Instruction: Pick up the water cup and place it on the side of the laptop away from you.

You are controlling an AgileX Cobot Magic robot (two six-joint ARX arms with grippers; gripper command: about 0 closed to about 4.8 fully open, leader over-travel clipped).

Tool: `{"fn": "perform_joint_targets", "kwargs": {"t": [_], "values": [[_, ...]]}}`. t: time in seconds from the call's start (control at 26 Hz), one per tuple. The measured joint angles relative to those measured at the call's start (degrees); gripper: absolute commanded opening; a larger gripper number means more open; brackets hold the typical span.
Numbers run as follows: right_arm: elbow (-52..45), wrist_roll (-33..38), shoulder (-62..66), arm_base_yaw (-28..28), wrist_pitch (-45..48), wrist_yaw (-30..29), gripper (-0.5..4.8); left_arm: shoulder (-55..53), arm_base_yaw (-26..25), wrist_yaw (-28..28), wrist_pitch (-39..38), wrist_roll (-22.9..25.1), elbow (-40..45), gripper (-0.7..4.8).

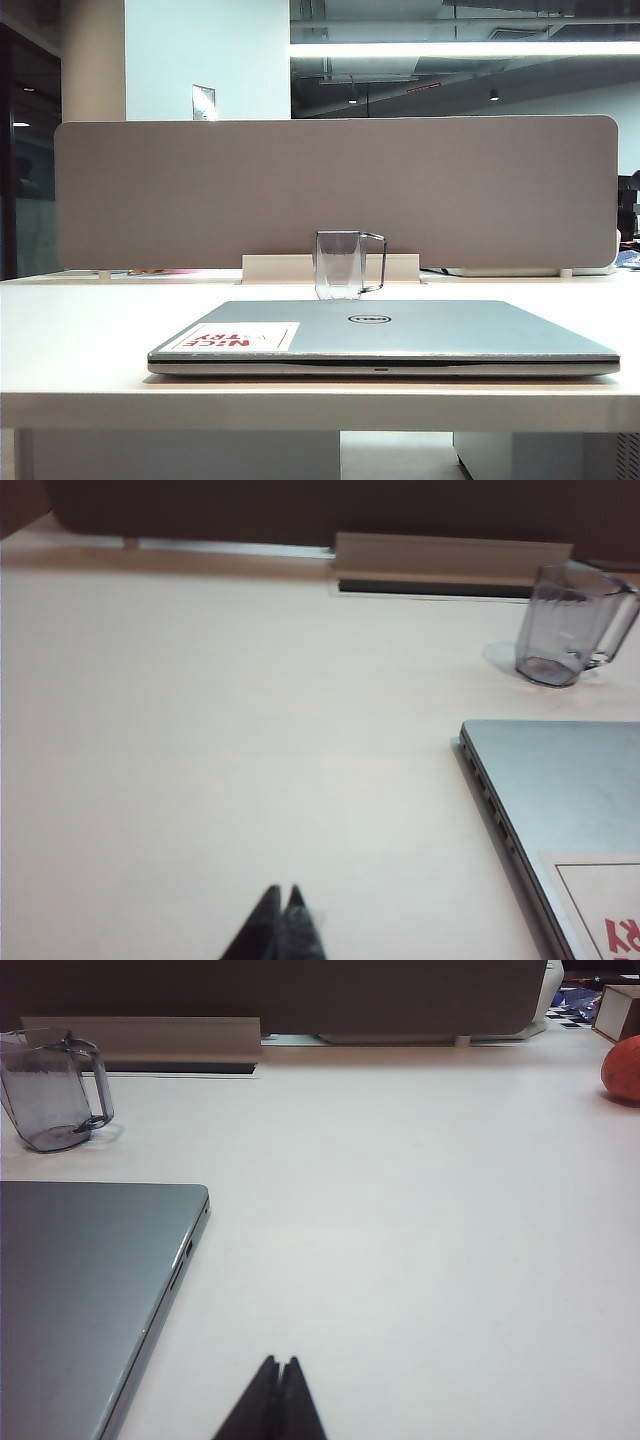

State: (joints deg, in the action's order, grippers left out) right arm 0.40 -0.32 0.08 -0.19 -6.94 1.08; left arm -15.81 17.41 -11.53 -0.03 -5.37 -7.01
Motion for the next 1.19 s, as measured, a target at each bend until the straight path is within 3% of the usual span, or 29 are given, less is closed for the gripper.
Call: {"fn": "perform_joint_targets", "kwargs": {"t": [0.27,0.69,1.19], "values": [[0.0,0.0,0.0,0.0,0.0,0.0,-0.08,1.0,-6.1,3.7,0.2,-1.8,2.0,-0.06],[0.0,0.0,0.0,0.0,0.0,0.0,-0.08,13.8,-14.8,10.8,-0.1,-2.0,6.7,-0.06],[0.0,0.0,0.0,0.0,0.0,0.0,-0.08,15.6,-15.9,11.4,-1.0,-0.7,6.7,-0.06]]}}
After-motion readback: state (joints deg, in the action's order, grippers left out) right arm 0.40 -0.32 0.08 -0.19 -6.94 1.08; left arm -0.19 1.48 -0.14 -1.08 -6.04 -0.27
